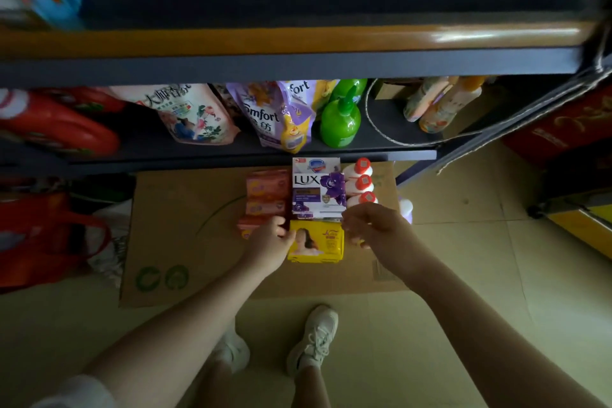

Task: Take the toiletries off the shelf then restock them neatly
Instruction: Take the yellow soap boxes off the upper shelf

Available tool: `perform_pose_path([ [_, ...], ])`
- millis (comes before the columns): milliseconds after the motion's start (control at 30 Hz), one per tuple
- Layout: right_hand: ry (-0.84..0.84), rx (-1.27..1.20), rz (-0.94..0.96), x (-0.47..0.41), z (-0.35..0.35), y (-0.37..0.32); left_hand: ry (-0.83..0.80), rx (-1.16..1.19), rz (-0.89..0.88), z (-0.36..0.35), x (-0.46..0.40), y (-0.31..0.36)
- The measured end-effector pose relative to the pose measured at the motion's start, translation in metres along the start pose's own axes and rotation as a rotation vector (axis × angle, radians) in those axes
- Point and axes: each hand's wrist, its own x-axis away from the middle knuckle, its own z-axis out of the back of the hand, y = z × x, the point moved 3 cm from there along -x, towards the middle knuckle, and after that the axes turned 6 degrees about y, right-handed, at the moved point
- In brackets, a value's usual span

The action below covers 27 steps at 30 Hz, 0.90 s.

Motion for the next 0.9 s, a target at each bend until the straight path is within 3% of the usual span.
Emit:
perform_pose_path([
  [133,0.068,-0.121,0.092,0.006,-0.005,-0.055,0.114,-0.009,-0.326,0.081,0.011,0.034],
  [233,0.064,-0.145,0.247,0.007,-0.018,-0.115,0.379,-0.106,-0.686,0.169,0.020,0.067],
  [333,0.025,-0.187,0.398,0.003,-0.031,-0.179,0.627,-0.294,-0.891,0.249,0.021,0.090],
  [400,0.072,-0.151,0.499,-0.008,-0.038,-0.216,0.708,-0.496,-0.920,0.290,0.011,0.097],
  [533,0.324,-0.024,0.626,-0.050,-0.056,-0.263,0.688,-0.758,-0.758,0.342,-0.023,0.084],
  [700,0.385,0.267,0.715,-0.118,-0.081,-0.304,0.738,-0.758,-0.729,0.364,-0.054,0.064],
  [900,0.446,0.609,0.745,-0.201,-0.092,-0.349,0.918,-0.660,-0.967,0.360,-0.075,0.058],
])
